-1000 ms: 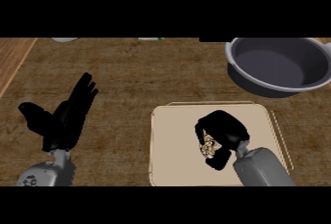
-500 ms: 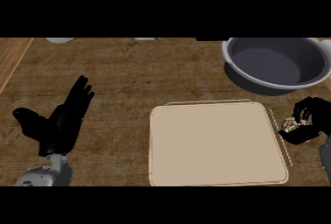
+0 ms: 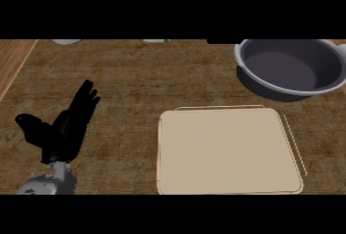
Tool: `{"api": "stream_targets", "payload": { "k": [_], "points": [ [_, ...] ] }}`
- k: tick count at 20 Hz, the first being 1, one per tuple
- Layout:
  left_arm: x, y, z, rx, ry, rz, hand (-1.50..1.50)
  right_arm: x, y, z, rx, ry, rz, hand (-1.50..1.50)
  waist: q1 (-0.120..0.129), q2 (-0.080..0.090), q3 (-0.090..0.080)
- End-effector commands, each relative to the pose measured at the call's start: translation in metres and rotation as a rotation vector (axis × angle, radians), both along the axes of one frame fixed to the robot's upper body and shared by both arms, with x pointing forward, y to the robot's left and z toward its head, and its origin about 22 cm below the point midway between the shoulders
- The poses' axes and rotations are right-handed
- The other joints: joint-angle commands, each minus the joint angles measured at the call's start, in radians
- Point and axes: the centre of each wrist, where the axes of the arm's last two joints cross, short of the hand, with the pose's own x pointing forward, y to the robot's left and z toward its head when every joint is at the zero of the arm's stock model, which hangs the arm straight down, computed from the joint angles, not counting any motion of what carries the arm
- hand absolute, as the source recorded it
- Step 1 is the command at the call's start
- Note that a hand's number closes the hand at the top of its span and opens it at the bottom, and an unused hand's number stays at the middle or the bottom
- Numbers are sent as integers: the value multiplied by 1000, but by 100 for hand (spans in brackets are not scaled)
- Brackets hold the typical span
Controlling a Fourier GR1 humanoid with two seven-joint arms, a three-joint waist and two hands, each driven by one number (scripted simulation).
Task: Pick the cupcake from the tray and place it in the pot
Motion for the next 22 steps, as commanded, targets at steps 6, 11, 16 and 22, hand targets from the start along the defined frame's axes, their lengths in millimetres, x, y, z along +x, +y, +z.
{"api": "stream_targets", "payload": {
  "k": [6,11,16,22],
  "points": [
    [6,-6,11,-7,5,-20,0,-6,23,104,-68,-330,150,150,8,-1,-1],
    [8,-3,-17,-16,-5,-14,0,-2,29,139,0,-429,228,150,11,3,-1],
    [8,7,-3,-8,-1,-23,0,38,48,156,28,-390,188,150,23,5,0],
    [-3,4,22,1,0,-30,0,85,66,168,76,-352,130,150,42,6,0]
  ]
}}
